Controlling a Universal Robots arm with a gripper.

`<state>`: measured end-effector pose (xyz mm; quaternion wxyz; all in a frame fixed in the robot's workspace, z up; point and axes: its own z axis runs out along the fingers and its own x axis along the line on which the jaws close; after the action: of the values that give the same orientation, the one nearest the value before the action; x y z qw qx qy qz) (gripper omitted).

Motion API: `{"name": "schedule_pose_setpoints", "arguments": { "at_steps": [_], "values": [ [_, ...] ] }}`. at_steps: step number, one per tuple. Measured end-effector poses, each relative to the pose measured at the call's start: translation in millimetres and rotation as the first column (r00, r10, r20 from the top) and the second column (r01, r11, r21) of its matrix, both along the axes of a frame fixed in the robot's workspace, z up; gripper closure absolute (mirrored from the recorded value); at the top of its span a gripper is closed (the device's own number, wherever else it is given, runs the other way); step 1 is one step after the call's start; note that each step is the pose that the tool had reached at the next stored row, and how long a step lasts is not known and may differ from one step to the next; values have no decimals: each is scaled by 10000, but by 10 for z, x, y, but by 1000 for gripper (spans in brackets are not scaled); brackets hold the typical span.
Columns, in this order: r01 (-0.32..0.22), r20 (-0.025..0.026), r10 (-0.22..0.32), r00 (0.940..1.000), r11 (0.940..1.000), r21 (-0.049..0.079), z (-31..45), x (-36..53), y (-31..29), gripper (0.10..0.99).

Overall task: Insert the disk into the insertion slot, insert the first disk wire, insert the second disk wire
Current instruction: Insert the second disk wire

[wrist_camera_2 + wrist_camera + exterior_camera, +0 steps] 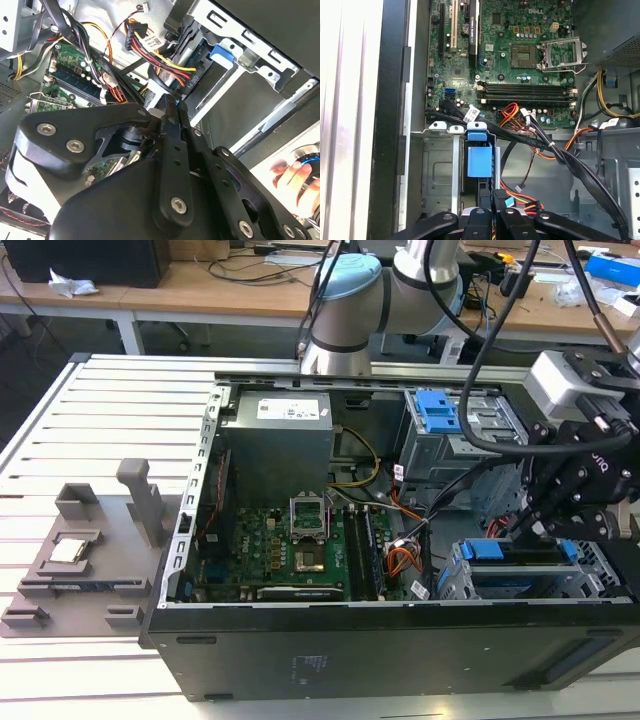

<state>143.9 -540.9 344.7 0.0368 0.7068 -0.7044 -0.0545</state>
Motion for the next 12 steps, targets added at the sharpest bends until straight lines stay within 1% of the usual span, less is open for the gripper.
{"name": "schedule_pose_setpoints", "arguments": {
  "at_steps": [4, 6, 8, 9, 10, 11, 12],
  "values": [
    [7, -19, -7, 10000, 10000, 3, -22, -1, -14, 941],
    [11, -29, -10, 10000, 10000, 53, -31, 3, -15, 941],
    [11, -28, -11, 10000, 10000, 79, -8, 6, -16, 941],
    [12, -29, -12, 10000, 10000, 71, 26, 6, -15, 941],
    [11, -30, -11, 10000, 10000, 76, 27, 6, -15, 941],
    [11, -37, -11, 10000, 10000, 82, 23, 5, -15, 941],
    [12, -65, -11, 10000, 10000, 85, 4, 6, -15, 941]
  ]
}}
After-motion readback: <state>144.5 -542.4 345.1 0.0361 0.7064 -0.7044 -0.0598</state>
